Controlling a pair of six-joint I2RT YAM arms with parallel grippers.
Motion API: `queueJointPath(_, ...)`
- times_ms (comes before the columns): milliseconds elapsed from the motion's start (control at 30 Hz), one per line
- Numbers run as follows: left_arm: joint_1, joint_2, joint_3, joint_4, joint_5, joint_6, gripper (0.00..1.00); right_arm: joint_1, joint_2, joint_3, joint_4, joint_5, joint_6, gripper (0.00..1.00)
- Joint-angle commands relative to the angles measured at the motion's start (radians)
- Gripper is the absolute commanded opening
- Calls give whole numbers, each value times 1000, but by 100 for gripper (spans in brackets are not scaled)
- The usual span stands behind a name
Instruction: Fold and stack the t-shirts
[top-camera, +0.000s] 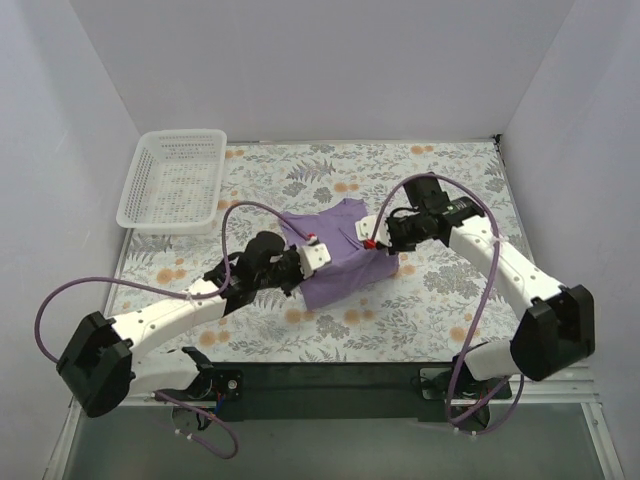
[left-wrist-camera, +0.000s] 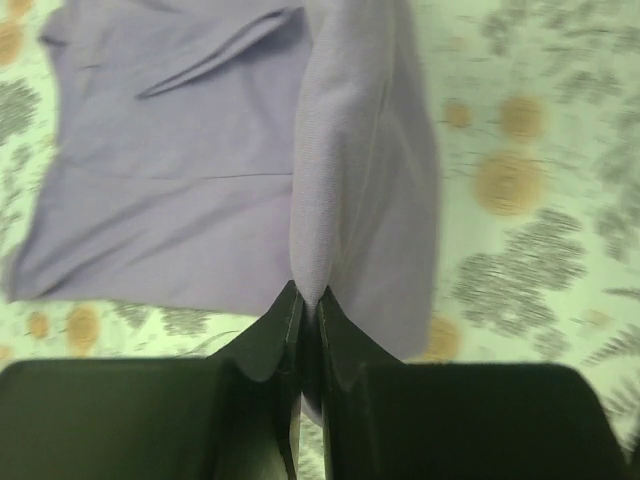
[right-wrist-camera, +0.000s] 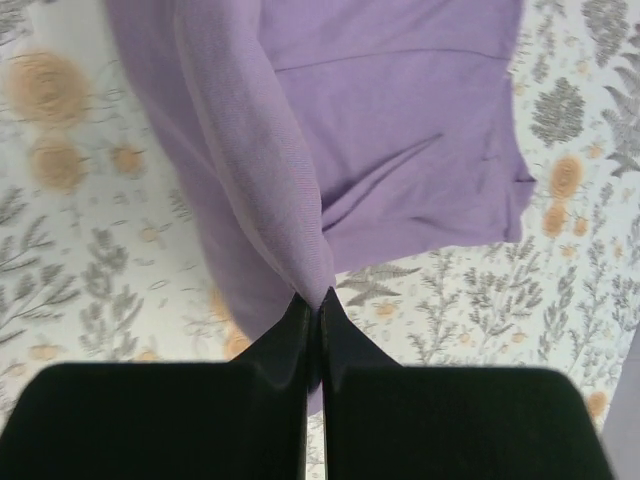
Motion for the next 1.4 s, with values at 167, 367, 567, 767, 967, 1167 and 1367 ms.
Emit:
queueJointPath(167, 293, 269, 181, 223, 137, 113, 0, -4, 347, 341, 253, 67, 203, 1)
queueJointPath(367, 381, 418, 272, 327, 106, 96, 0, -9, 529, 538, 329, 117, 312, 1)
queueJointPath(567, 410, 527, 312, 402, 46, 76, 0, -7, 676, 641, 406, 142, 376, 1)
queueJointPath(767, 421, 604, 362, 408, 40, 71, 0, -9, 741, 673, 436, 172, 418, 1)
queueJointPath(967, 424, 604, 347, 439, -12, 45, 0, -9, 766, 673, 471, 172, 450, 4)
queueJointPath(1167, 422, 715, 486, 392, -252, -71, 35, -9, 831, 731, 609, 289, 660, 57)
queueJointPath(1367, 424, 719, 586, 322, -470, -197, 79, -16, 825, 776, 671, 430, 951, 83)
